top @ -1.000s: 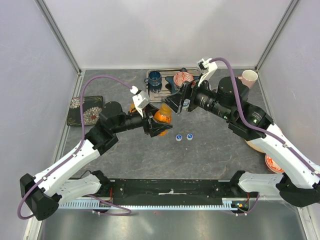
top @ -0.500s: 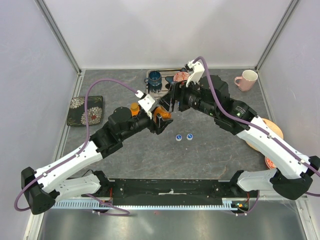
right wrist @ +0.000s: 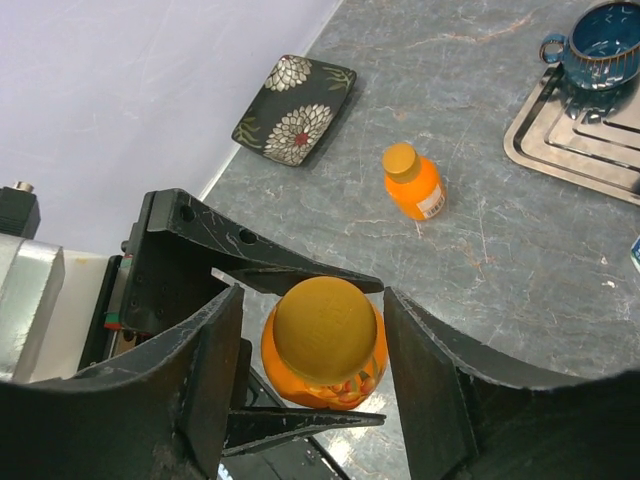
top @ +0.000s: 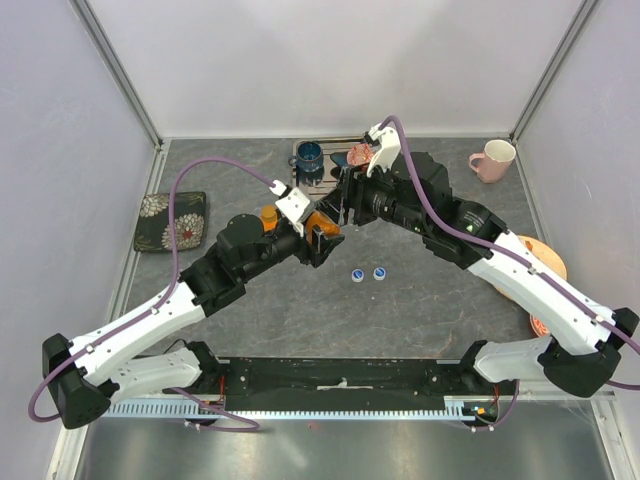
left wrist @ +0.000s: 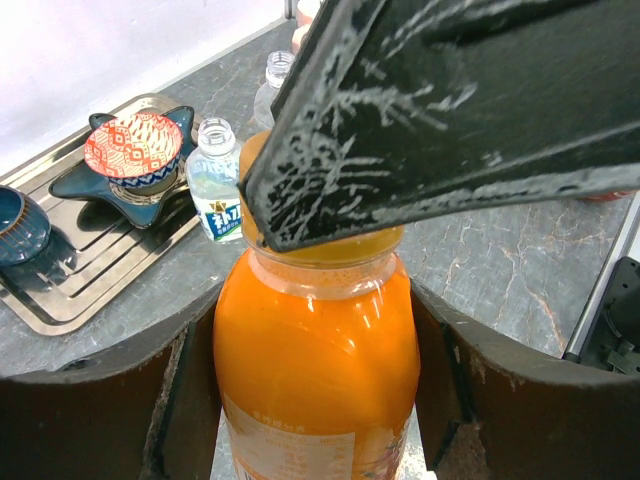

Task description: Unscrew the bottle caps

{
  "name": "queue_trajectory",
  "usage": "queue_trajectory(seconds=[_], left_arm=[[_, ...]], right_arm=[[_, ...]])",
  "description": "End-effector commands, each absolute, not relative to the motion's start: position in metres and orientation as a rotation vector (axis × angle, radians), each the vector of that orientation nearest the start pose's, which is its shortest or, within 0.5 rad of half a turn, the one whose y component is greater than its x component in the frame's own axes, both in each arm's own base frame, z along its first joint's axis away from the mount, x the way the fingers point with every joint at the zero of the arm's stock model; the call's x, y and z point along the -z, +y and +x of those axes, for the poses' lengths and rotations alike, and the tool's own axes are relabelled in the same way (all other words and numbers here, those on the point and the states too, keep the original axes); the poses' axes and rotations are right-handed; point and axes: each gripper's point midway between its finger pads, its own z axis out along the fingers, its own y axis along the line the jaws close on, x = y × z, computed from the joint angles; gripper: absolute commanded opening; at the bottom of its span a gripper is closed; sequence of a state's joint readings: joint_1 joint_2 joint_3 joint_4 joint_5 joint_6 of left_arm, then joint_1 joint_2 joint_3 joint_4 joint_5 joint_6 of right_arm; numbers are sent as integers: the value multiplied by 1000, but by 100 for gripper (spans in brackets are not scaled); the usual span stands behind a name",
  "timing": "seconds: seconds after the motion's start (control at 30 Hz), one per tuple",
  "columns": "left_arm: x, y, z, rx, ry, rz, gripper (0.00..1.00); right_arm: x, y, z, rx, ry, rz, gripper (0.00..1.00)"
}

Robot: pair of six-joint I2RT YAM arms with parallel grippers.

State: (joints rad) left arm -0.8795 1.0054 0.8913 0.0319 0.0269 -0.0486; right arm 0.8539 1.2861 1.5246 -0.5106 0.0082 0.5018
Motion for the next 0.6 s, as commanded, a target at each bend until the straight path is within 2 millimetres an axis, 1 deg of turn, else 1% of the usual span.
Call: queue_trajectory(seconds=[0.0,0.17,0.2,0.27,0.3,0.37,0.4,0.47,0.57], left_arm=[[-336,-291,235,702,1461,695,3],[-334,-291,235,702,1464,694,3],[-335,-291,235,701,1463,692,3],[-334,-291,235,703,1463,692,3],[-335,-290,235,702,1461,688,3],[-335,-290,234,706,1458,688,3],[-337,-289,234,709,1450,683,3],[-338,-289,232,722,1445,680,2],[-346,-288,226,757,1421,669,2]], right_arm=[[-375,317,250,-919,1928,-340,63],[-372,318,249,-924,1934,-343,50],[-373,318,248,-927,1932,-342,44],[-371,318,247,-929,1934,-342,35],[-372,317,246,-930,1929,-343,24],[-374,316,246,-932,1921,-341,11],[-376,315,245,-934,1914,-344,2],[-379,317,239,-957,1900,-400,0],[-392,322,223,-1016,1830,-532,0]])
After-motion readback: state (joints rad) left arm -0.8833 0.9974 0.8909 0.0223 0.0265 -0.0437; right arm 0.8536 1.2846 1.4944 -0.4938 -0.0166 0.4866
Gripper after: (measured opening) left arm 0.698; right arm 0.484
